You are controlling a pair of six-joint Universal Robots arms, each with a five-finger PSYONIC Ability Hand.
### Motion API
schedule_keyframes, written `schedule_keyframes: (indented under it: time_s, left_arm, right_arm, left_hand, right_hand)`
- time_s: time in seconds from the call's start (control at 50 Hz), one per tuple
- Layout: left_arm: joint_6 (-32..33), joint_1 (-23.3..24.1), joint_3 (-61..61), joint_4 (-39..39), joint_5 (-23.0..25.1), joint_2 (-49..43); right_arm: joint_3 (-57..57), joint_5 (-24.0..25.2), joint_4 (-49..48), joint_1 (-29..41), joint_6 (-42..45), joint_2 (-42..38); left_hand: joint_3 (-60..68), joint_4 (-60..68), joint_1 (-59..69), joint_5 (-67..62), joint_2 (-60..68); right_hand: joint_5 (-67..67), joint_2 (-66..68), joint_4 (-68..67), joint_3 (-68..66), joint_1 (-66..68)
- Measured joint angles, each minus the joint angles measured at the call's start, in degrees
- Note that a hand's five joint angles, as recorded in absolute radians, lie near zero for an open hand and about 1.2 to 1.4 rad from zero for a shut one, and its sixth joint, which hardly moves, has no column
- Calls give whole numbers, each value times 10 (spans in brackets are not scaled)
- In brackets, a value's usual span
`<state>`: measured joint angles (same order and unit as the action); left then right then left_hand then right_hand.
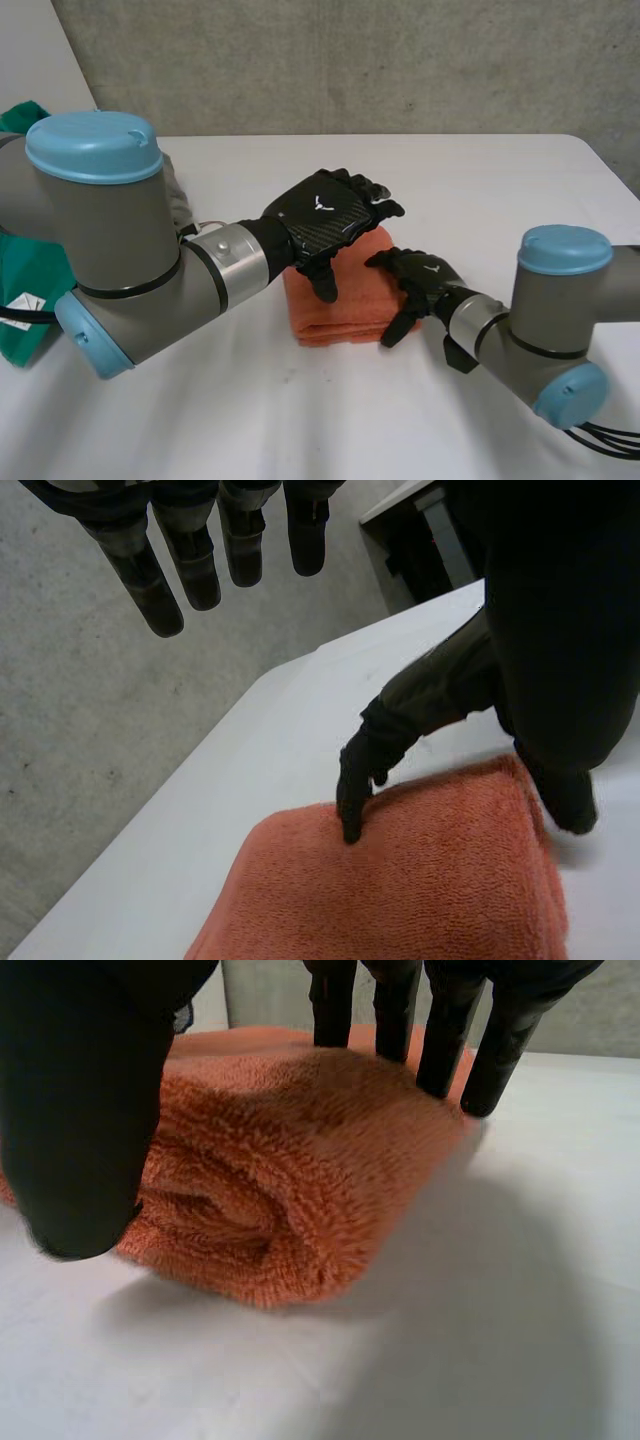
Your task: Fold the laundry.
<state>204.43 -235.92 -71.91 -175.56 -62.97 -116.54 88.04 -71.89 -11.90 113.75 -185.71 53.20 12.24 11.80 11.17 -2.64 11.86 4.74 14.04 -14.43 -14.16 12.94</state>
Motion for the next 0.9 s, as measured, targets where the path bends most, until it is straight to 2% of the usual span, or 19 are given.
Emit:
schedule_keyframes:
  time_s: [0.06, 0.1, 0.18, 0.2, 0.26, 0.34, 0.5, 0.58, 0.62, 0.66, 0.68, 0.7, 0.74, 0.8, 0.9]
  left_arm:
    - [0, 0, -1, 0, -3, 0]
    - [0, 0, -1, -1, -5, 0]
    - [0, 1, -1, -1, -7, 0]
    - [0, 1, -2, -1, -7, 0]
    - [0, 1, -2, -1, -7, 0]
    - [-1, 0, -1, -2, -7, 1]
    - [-1, -1, 2, -4, -7, 7]
    - [-2, -2, 5, -5, -7, 9]
    - [-2, -2, 6, -5, -7, 9]
    - [-1, -2, 5, -5, -7, 9]
    - [-1, -2, 5, -5, -7, 9]
    - [-1, -2, 4, -5, -7, 9]
    - [-1, -3, 2, -5, -7, 8]
    - [-1, -3, 0, -5, -7, 8]
    - [-1, -2, -3, -5, -7, 7]
  right_arm:
    - [-31, -2, -2, 10, -3, -28]
    - [-49, -4, -1, 12, -2, -44]
    - [-77, -9, 0, 14, 1, -66]
    - [-84, -11, 1, 14, 2, -71]
    - [-92, -17, 1, 13, 3, -73]
    - [-101, -34, -3, 11, 5, -67]
    - [-152, -75, -19, -21, 12, -74]
    - [-172, -77, -17, -42, 25, -87]
    - [-172, -73, -14, -46, 31, -88]
    - [-164, -66, -10, -49, 41, -83]
    - [-162, -64, -9, -49, 43, -82]
    - [-157, -61, -7, -49, 46, -78]
    - [-146, -56, -3, -50, 51, -68]
    - [-136, -49, 8, -59, 57, -53]
    - [-137, -38, 27, -82, 64, -49]
  left_hand:
    - [0, 0, 0, 0, 0]
    - [0, 0, 0, 0, 0]
    - [0, 0, 0, 0, 0]
    - [0, 0, 0, 0, 0]
    - [0, 0, 0, 0, 0]
    - [0, 0, 1, 0, 0]
    - [0, 0, 1, 0, 0]
    - [0, 0, 1, 0, 0]
    - [0, 0, 1, 0, 0]
    - [0, 0, 1, 0, 0]
    - [0, 0, 1, 0, 0]
    - [0, 0, 1, 0, 0]
    - [0, 0, 2, 0, 0]
    - [0, 0, 2, 0, 0]
    - [0, 0, 2, 0, 0]
  right_hand:
    - [72, 92, -80, -87, 87]
    - [184, 206, -200, -203, 176]
    - [184, 206, -200, -203, 176]
    - [402, 387, -421, -366, 292]
    - [474, 414, -491, -393, 291]
    - [480, 414, -535, -393, 291]
    - [509, 414, -537, -393, 291]
    - [516, 414, -537, -393, 291]
    - [498, 428, -512, -413, 335]
    - [308, 264, -311, -259, 223]
    - [308, 264, -311, -259, 223]
    - [221, 195, -222, -198, 177]
    - [139, 136, -140, -135, 131]
    - [76, 87, -75, -80, 81]
    - [71, 87, -72, -78, 80]
